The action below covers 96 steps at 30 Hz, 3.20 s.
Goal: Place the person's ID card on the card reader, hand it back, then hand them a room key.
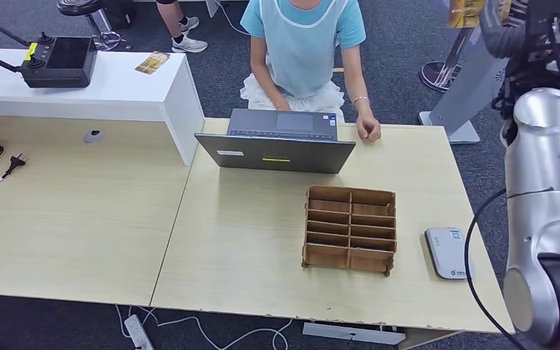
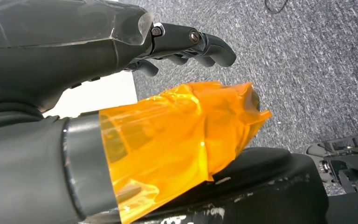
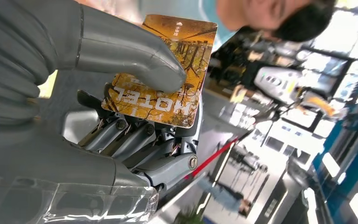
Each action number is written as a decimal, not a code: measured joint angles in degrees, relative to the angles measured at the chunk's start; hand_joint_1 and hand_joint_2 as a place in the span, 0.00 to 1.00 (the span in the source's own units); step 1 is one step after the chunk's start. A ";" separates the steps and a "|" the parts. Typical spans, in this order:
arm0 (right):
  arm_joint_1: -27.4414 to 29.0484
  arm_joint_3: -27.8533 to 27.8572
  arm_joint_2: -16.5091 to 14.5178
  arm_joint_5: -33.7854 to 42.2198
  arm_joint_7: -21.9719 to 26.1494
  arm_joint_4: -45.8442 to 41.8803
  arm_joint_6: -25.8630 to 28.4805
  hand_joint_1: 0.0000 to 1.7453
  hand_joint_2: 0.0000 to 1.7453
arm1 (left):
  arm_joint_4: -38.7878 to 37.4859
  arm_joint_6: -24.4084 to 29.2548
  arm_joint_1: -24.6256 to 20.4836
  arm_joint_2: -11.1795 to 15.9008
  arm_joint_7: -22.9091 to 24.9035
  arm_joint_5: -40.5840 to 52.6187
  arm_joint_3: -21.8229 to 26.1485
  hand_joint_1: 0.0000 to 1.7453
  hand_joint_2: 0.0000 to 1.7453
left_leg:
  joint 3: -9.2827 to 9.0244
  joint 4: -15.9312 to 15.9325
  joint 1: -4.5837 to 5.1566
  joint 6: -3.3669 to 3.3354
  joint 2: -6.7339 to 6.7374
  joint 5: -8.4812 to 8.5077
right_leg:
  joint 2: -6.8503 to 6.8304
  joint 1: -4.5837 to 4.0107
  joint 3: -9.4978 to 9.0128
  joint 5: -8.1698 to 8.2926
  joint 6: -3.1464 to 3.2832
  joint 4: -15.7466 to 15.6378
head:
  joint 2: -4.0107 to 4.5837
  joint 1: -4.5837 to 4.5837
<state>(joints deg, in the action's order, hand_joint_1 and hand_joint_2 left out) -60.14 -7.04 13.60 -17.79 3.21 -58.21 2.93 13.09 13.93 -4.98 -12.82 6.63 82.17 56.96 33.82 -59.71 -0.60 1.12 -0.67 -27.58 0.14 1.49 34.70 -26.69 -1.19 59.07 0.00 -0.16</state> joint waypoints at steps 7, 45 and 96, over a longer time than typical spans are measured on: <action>5.30 2.52 3.05 6.97 1.00 -7.61 -2.92 1.00 1.00 | 0.00 0.34 0.17 0.05 -0.14 -0.49 0.02 0.00 0.00 | 0.01 0.00 0.01 -0.03 0.03 -0.02 | 0.03 0.00 0.01 0.00 0.00 0.00 | 0.00 -0.01; 38.72 13.86 12.12 34.77 7.27 -23.33 -19.85 1.00 1.00 | 0.00 1.59 0.69 0.05 -0.58 -3.32 1.68 0.00 0.00 | 0.04 0.01 0.00 -0.15 -0.02 -0.15 | -0.09 -0.01 -0.01 -0.08 -0.04 -0.06 | 0.00 -0.01; 53.27 15.56 16.65 32.42 5.86 -24.69 -23.17 1.00 1.00 | 0.00 1.55 0.71 0.63 -0.57 -2.96 2.05 0.00 0.00 | 0.05 0.01 0.02 -0.18 -0.01 -0.19 | -0.08 0.01 -0.02 -0.09 -0.05 -0.06 | 0.00 -0.01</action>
<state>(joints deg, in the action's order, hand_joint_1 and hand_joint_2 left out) -6.87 8.52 30.25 14.62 9.07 -82.90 -20.24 13.09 15.47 -4.27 -12.18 6.05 79.21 59.01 33.87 -59.70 -0.58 0.94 -0.68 -27.77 0.06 1.50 34.68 -26.78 -1.24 59.02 0.00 -0.17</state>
